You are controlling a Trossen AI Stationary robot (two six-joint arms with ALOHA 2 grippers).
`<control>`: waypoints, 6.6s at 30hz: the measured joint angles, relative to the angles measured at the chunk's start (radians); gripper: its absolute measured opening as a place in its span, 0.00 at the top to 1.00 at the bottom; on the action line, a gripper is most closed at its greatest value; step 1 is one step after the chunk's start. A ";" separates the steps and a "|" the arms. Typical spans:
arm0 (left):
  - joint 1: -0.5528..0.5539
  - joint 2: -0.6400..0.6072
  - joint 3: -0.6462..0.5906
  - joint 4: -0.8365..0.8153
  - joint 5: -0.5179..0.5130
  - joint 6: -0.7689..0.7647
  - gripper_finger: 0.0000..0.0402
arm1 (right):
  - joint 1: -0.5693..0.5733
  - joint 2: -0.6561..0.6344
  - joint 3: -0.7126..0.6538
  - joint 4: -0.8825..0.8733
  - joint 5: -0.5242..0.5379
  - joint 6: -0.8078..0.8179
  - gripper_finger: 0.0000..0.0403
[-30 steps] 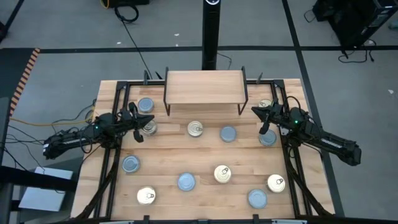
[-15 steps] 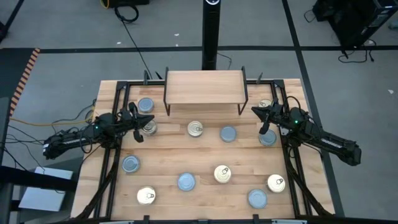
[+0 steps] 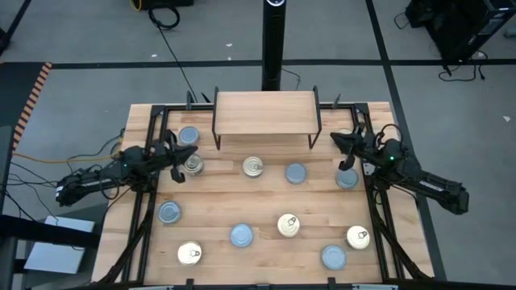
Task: Stack canned seafood by type on shelf
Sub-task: Put the blue pink tuna can on the shelf
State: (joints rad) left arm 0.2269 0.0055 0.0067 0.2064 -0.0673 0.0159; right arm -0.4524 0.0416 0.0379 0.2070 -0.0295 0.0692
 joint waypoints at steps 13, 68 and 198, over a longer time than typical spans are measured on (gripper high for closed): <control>0.000 0.001 0.000 0.036 0.000 -0.072 0.98 | 0.215 0.377 0.120 -0.015 0.105 0.061 0.99; 0.001 0.001 0.000 0.034 -0.062 0.216 0.98 | -0.472 1.206 1.042 -1.502 0.114 0.215 0.93; 0.001 0.001 0.000 -0.018 -0.082 0.212 0.98 | -0.300 0.918 0.593 -1.251 -0.042 0.539 0.99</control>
State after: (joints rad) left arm 0.2281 0.0067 0.0067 0.1883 -0.1496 0.2276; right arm -0.7520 0.9593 0.6312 -1.0439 -0.0720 0.6080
